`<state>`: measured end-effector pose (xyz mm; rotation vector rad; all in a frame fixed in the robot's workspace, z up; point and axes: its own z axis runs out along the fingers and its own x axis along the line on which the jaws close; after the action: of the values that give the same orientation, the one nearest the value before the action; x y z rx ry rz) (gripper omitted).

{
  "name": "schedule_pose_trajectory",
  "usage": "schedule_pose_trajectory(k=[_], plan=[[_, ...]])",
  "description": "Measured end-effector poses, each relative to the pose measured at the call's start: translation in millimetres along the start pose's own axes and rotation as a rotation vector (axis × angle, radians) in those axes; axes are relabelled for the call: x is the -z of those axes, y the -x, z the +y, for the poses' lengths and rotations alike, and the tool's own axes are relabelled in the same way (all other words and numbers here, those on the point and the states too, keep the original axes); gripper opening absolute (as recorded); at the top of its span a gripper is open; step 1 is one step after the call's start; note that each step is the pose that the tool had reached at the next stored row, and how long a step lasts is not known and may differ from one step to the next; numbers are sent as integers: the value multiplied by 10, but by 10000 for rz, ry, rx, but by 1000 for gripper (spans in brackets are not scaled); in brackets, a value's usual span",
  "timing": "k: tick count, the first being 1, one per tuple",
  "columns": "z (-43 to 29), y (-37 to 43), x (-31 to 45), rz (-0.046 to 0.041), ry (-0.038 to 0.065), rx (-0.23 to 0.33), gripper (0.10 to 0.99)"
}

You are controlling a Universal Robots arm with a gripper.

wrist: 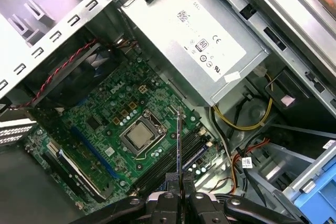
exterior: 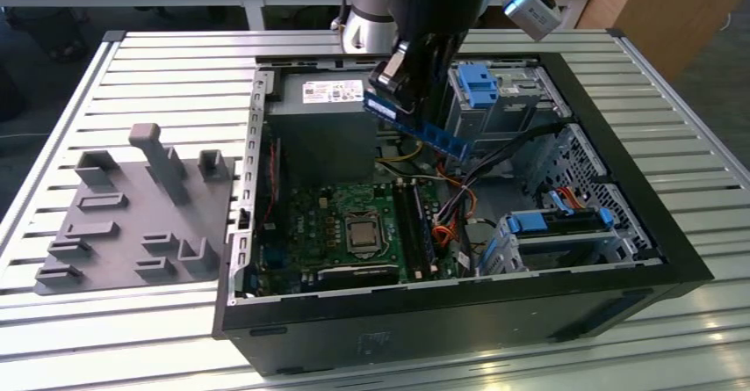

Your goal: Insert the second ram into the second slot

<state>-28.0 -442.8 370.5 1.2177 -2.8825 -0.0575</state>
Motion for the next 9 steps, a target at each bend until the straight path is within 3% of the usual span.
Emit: schedule_pose_trajectory(k=[9], plan=[[0,0,-1,-27,-2,-681,137]])
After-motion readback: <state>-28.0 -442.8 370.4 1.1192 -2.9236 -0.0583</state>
